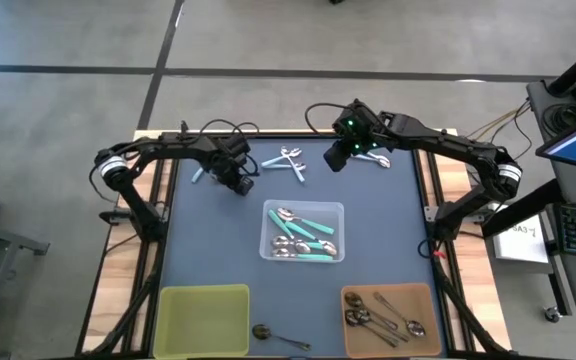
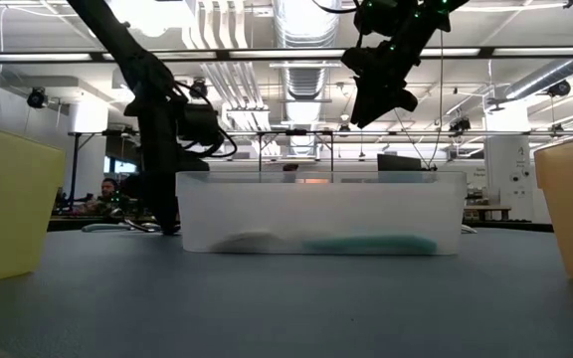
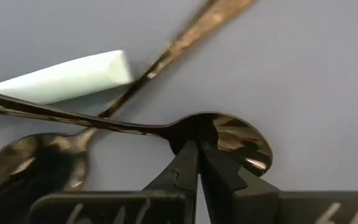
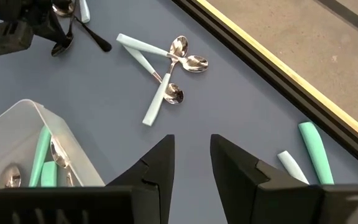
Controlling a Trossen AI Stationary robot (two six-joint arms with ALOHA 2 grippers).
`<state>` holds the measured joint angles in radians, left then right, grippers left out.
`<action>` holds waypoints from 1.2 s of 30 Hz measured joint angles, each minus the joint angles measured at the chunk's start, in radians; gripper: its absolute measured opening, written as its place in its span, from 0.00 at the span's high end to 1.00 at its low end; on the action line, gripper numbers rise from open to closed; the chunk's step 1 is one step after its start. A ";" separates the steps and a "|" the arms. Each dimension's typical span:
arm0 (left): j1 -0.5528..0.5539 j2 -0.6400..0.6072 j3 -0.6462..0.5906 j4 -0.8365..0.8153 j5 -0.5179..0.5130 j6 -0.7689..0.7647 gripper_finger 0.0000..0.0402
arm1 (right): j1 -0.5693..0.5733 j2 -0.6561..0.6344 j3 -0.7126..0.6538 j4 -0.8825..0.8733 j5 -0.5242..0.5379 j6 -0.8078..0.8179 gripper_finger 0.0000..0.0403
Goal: Sort silverware by color (type)
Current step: Put the black spoon into the orange bin
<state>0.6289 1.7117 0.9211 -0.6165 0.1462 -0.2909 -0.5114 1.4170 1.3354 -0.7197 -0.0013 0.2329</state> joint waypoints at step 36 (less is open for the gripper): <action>-0.308 -0.078 0.126 -0.169 -0.007 -0.106 0.90 | 0.000 0.000 0.000 -0.008 -0.033 -0.075 0.77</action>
<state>0.3206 1.6336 1.0471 -0.7858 0.1389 -0.3967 -0.5110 1.4170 1.3350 -0.7280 -0.0341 0.1580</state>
